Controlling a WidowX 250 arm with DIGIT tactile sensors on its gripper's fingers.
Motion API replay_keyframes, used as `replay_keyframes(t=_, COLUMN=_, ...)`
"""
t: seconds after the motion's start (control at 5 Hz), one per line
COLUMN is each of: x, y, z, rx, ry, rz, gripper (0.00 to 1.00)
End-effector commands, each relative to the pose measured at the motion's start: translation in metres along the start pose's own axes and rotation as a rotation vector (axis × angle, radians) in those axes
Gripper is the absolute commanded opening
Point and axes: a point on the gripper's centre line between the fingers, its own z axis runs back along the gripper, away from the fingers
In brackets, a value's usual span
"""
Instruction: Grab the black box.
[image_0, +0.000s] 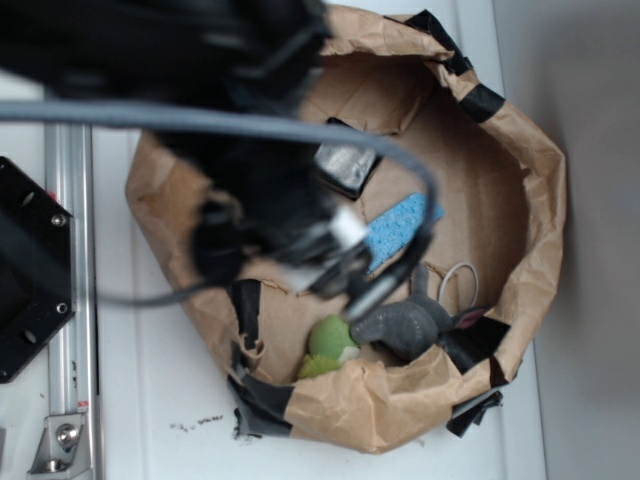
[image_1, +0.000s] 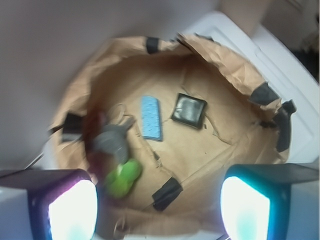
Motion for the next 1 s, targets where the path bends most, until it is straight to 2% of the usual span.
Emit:
replay_keyframes(t=0.0, x=0.004, y=-0.005, z=-0.012, rx=0.060, ry=0.033, rz=0.070, gripper=1.00)
replay_keyframes(t=0.6, x=0.004, y=-0.005, z=-0.012, rx=0.060, ry=0.033, rz=0.070, gripper=1.00)
replay_keyframes(t=0.8, x=0.012, y=0.008, z=-0.034, rx=0.105, ry=0.021, rz=0.246, gripper=1.00)
